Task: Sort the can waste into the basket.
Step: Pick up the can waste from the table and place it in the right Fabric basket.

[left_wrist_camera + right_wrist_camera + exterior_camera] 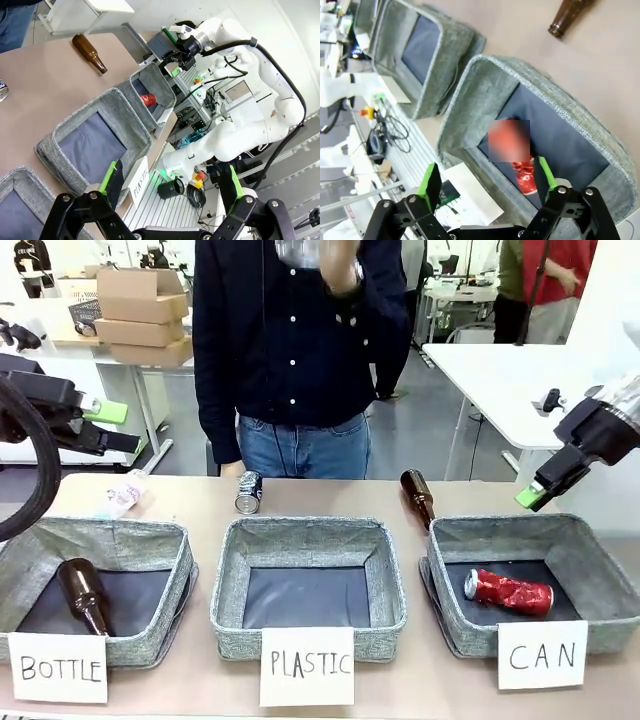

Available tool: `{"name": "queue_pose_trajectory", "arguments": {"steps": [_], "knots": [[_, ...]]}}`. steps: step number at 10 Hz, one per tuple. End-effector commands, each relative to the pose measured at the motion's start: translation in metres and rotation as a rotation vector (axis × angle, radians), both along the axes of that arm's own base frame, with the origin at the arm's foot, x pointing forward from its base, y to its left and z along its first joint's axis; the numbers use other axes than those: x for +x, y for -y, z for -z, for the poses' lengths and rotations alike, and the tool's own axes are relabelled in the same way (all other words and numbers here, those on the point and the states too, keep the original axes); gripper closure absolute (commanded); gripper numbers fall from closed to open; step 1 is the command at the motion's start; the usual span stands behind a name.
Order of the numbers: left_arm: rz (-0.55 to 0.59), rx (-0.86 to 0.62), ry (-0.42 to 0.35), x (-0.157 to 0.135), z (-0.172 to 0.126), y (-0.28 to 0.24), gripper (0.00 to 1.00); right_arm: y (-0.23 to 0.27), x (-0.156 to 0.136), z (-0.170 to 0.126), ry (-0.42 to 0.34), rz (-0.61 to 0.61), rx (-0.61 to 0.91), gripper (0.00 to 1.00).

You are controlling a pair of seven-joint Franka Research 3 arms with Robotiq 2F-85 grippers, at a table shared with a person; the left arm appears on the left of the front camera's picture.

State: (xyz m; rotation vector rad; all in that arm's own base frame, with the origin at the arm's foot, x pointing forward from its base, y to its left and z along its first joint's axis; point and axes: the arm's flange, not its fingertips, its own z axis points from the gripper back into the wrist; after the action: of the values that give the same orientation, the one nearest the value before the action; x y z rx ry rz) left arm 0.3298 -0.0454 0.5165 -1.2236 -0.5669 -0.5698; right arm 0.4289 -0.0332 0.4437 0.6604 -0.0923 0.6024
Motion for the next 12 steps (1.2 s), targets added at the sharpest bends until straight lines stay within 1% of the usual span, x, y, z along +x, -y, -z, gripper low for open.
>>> {"name": "queue_pose_trajectory", "arguments": {"steps": [1,3,4,5,6,7,8,9,10,12], "knots": [[0.007,-0.02,0.023,0.001,0.001,0.002,0.0,0.003,0.003,0.004,0.022,-0.02,0.016,0.0],[0.007,-0.02,0.023,0.001,0.001,0.002,0.0,0.003,0.005,0.001,0.017,-0.013,0.063,0.0],[0.007,-0.02,0.023,0.001,0.001,0.002,0.0,0.005,0.003,-0.004,0.009,-0.017,0.153,0.0],[0.007,-0.02,0.023,0.001,0.001,0.002,0.0,0.011,-0.003,-0.015,-0.024,0.005,0.373,0.0],[0.007,-0.02,0.023,0.001,0.001,0.002,0.0,0.014,-0.011,-0.034,-0.194,0.21,0.689,0.0],[0.007,-0.02,0.023,0.001,0.001,0.002,0.0,0.023,-0.015,-0.043,-0.285,0.211,0.89,0.0],[0.007,-0.02,0.023,0.001,0.001,0.002,0.0,0.027,-0.012,-0.044,-0.331,0.286,1.025,0.0],[0.007,-0.02,0.023,0.001,0.001,0.002,0.0,0.027,-0.006,-0.042,-0.355,0.31,1.075,0.0],[0.007,-0.02,0.023,0.001,0.001,0.002,0.0,0.02,-0.024,-0.042,-0.183,0.063,0.629,0.0],[0.007,-0.02,0.023,0.001,0.001,0.002,0.0,0.02,-0.024,-0.042,-0.183,0.063,0.629,0.0]]}}
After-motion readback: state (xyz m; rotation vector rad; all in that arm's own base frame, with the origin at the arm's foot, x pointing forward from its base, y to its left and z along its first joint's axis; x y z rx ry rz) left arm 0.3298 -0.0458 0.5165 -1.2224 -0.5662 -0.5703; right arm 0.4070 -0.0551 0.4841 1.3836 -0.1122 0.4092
